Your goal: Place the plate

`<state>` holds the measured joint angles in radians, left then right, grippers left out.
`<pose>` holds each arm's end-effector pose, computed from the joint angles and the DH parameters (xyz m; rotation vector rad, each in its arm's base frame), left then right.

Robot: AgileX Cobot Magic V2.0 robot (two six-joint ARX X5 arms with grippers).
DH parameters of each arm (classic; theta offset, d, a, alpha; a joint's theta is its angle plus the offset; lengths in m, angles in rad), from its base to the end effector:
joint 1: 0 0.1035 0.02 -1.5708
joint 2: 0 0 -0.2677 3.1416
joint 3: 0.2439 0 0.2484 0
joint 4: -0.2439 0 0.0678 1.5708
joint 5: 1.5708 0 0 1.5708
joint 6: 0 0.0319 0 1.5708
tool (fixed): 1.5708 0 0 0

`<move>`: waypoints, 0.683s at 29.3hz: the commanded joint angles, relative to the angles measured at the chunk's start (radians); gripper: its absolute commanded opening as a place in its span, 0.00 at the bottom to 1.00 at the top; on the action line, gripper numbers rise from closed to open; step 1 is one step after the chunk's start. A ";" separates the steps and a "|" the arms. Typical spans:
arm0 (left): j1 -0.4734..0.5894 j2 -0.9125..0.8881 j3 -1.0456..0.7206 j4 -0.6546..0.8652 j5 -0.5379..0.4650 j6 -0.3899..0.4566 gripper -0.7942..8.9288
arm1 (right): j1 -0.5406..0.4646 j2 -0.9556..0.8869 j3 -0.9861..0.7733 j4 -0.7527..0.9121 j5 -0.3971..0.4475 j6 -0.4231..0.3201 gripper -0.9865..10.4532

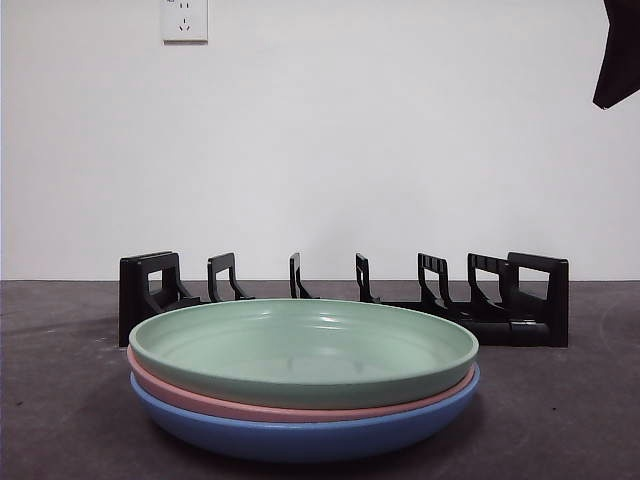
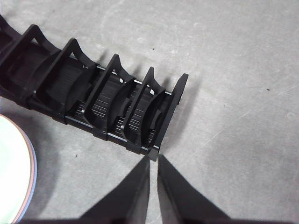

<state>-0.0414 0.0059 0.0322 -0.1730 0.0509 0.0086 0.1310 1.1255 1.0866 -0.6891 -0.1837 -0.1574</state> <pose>0.0901 -0.0054 0.1568 0.0079 0.1463 -0.0928 0.2193 0.0348 0.3297 -0.1299 0.7053 0.3574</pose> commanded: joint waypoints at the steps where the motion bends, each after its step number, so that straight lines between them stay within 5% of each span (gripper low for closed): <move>1: 0.002 -0.001 -0.019 0.013 -0.002 -0.001 0.09 | 0.004 0.004 0.013 0.009 0.000 0.009 0.11; 14: 0.002 -0.001 -0.019 0.013 -0.002 -0.001 0.09 | 0.004 -0.024 -0.004 0.038 0.007 -0.019 0.11; 20: 0.002 -0.001 -0.019 0.014 -0.002 -0.001 0.09 | 0.001 -0.377 -0.400 0.472 0.133 -0.013 0.11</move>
<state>-0.0414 0.0055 0.0322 -0.1749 0.0509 0.0082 0.1307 0.8131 0.7696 -0.2913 -0.0608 -0.1680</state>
